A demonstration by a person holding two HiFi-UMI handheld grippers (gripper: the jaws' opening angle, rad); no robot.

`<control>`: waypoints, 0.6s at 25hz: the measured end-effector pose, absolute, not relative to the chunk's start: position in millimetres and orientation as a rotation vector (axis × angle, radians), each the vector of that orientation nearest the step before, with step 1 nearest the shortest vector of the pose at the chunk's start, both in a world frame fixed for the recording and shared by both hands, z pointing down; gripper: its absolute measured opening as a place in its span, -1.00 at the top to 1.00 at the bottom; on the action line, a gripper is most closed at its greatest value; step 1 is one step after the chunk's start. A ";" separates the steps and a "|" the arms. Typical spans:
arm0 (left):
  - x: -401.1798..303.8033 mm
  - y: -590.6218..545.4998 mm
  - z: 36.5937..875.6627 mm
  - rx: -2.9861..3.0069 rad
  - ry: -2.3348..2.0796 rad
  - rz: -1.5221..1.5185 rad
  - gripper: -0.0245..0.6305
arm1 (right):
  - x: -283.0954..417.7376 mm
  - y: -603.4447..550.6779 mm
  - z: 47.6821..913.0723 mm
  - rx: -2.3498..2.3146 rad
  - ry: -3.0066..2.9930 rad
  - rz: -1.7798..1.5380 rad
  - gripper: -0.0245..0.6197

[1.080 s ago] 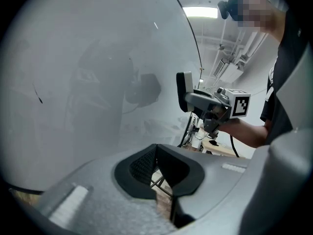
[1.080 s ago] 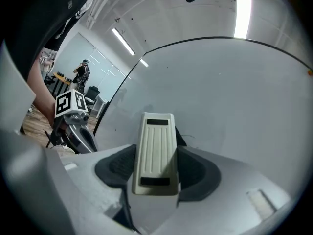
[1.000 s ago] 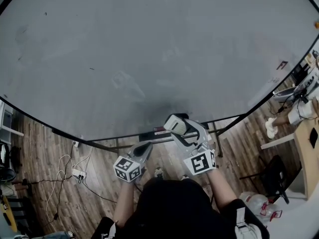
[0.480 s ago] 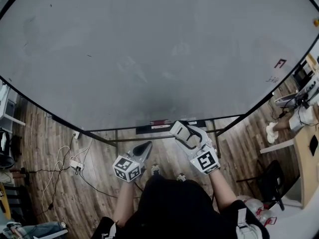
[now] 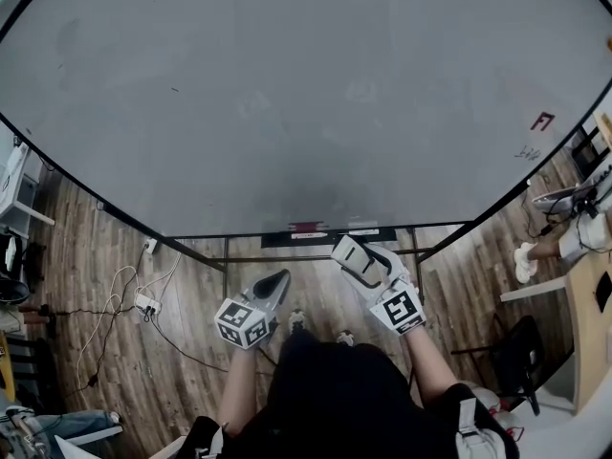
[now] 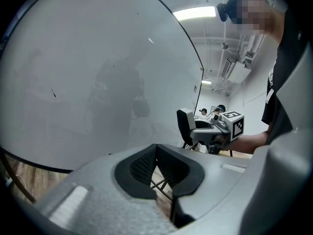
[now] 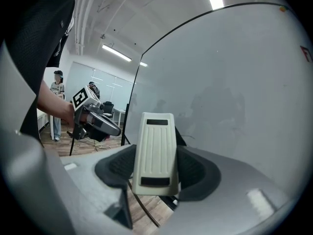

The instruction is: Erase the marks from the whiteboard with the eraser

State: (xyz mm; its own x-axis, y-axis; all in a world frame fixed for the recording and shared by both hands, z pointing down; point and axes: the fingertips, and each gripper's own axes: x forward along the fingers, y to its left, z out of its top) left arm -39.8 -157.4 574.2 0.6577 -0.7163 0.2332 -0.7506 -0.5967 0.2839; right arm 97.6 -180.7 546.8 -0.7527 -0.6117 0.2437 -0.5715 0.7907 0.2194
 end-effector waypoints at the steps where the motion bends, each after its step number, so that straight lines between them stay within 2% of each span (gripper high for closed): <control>1: -39.3 -156.9 574.2 2.518 -1.166 0.132 0.89 | 99.2 -180.5 547.6 0.905 -2.680 -0.187 0.13; 15: -33.8 -162.5 570.3 2.507 -1.204 0.120 0.89 | 107.6 -191.1 555.4 0.887 -2.682 -0.183 0.13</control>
State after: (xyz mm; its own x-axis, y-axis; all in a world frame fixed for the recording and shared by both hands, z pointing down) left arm -33.8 -162.5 570.3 0.6340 -0.7395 0.2263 -0.7696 -0.5743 0.2792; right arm 107.6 -191.1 555.4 -0.7603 -0.5992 0.2507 -0.5597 0.8002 0.2153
